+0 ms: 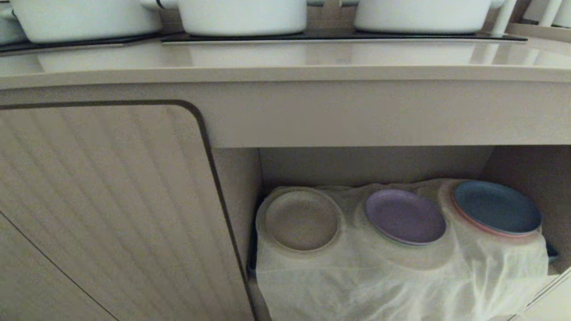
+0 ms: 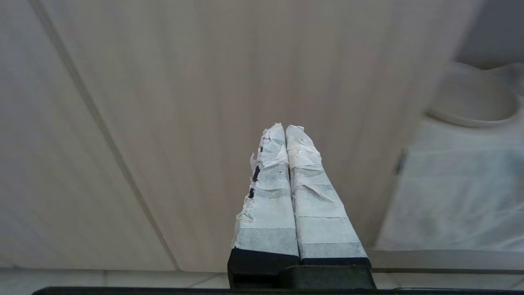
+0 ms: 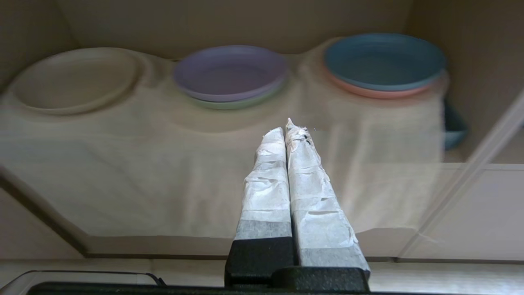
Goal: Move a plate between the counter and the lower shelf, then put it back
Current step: Pick up the plate in the cupboard
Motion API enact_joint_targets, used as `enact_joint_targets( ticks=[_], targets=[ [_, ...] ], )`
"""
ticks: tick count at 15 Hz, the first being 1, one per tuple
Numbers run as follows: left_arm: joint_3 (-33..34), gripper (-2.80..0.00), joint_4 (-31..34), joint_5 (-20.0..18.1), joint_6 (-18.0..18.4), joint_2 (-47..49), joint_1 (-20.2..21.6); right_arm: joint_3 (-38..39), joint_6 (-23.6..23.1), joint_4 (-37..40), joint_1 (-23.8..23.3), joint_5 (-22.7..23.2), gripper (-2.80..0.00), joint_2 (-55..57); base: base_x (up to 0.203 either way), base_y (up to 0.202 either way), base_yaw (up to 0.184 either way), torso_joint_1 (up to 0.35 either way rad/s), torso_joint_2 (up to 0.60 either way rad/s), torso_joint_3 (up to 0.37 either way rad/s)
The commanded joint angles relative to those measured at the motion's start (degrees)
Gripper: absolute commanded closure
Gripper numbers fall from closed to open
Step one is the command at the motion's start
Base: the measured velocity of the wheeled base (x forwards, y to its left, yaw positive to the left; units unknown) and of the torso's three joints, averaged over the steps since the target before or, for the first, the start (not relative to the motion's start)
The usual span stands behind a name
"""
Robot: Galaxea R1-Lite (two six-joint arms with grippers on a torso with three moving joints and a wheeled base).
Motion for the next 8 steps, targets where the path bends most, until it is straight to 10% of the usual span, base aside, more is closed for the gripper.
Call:
enact_joint_targets(
  ticks=[1,8],
  targets=[
    [0.0,0.00,0.0,0.0,0.0,0.0,0.0,0.0,0.0,0.0,0.1,0.0,0.00,0.1,0.000,0.197,-0.002,0.005,0.00,0.000],
    [0.0,0.00,0.0,0.0,0.0,0.0,0.0,0.0,0.0,0.0,0.1,0.0,0.00,0.1,0.000,0.196,-0.001,0.003,0.00,0.003]
  ],
)
